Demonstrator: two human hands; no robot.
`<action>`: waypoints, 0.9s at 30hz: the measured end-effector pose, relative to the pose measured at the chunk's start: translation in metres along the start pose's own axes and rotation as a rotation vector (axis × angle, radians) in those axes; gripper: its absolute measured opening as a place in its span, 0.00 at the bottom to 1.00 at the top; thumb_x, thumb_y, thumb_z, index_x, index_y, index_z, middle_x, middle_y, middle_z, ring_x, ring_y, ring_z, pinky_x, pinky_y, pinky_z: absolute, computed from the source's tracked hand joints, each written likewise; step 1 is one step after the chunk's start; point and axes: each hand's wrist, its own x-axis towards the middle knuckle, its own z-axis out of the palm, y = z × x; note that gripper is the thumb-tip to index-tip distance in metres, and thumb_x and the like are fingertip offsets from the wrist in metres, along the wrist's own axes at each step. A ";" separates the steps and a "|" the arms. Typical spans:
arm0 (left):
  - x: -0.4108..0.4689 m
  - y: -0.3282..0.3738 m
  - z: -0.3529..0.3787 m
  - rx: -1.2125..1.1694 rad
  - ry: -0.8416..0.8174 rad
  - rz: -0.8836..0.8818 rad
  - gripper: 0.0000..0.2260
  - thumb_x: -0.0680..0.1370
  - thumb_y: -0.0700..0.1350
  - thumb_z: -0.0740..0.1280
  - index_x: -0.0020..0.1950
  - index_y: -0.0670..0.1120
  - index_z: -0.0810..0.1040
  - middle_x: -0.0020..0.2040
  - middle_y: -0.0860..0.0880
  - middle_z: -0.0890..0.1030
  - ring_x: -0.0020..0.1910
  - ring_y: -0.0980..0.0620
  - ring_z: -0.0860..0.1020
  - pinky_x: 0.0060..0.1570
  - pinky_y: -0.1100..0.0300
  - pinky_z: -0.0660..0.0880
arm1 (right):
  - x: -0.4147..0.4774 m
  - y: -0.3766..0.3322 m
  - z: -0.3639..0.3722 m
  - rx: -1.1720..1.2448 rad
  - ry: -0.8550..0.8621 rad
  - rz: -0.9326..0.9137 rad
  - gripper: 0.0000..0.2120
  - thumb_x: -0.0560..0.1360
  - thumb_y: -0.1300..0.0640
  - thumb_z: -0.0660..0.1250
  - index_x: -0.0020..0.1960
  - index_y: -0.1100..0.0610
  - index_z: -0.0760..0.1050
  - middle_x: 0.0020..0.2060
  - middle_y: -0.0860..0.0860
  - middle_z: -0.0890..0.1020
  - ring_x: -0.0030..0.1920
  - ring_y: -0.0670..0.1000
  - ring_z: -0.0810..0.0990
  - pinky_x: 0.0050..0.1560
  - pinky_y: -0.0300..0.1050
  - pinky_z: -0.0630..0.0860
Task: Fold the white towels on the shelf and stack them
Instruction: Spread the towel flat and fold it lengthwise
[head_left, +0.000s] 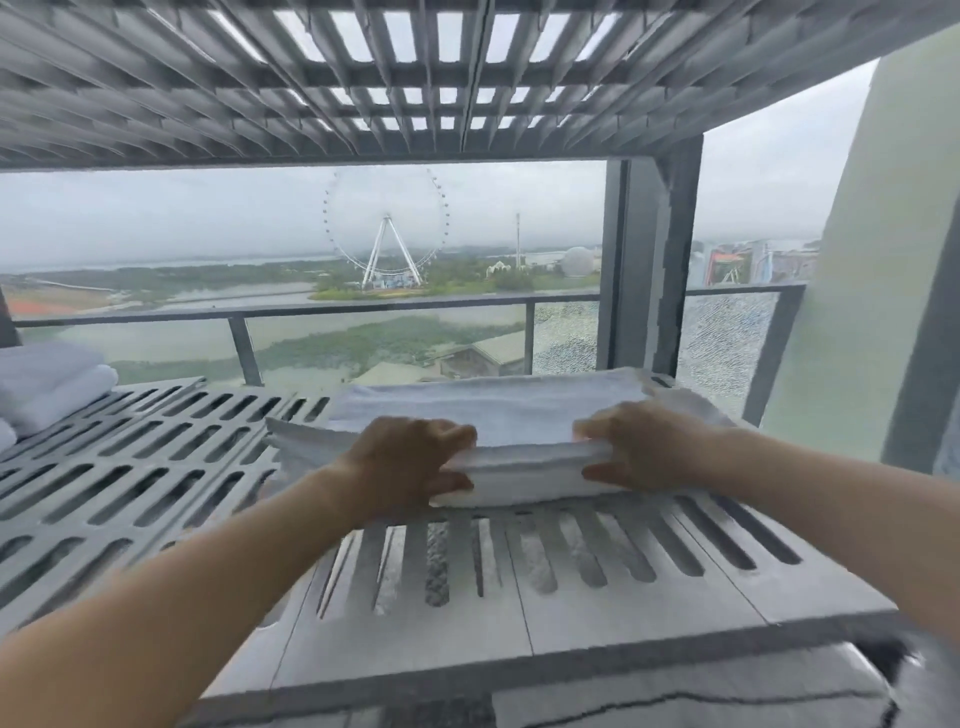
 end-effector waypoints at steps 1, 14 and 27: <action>-0.008 0.004 0.001 0.001 -0.033 -0.013 0.15 0.77 0.57 0.60 0.59 0.51 0.67 0.54 0.51 0.76 0.48 0.48 0.78 0.39 0.57 0.71 | -0.009 -0.007 0.003 0.060 -0.021 0.033 0.14 0.74 0.43 0.60 0.58 0.44 0.67 0.56 0.47 0.77 0.53 0.50 0.76 0.45 0.43 0.71; -0.017 0.021 0.012 -0.050 -0.064 -0.169 0.28 0.74 0.40 0.63 0.71 0.53 0.59 0.70 0.50 0.63 0.67 0.49 0.65 0.58 0.53 0.70 | -0.033 -0.007 0.016 0.128 -0.023 0.277 0.33 0.70 0.68 0.55 0.70 0.42 0.60 0.66 0.52 0.67 0.65 0.54 0.65 0.63 0.55 0.65; 0.047 -0.007 0.061 -0.107 -0.103 -0.231 0.25 0.77 0.48 0.61 0.73 0.52 0.58 0.69 0.48 0.67 0.63 0.47 0.70 0.58 0.52 0.70 | 0.036 0.038 0.058 0.206 -0.041 0.225 0.33 0.71 0.67 0.55 0.73 0.47 0.54 0.66 0.51 0.66 0.65 0.54 0.65 0.63 0.56 0.65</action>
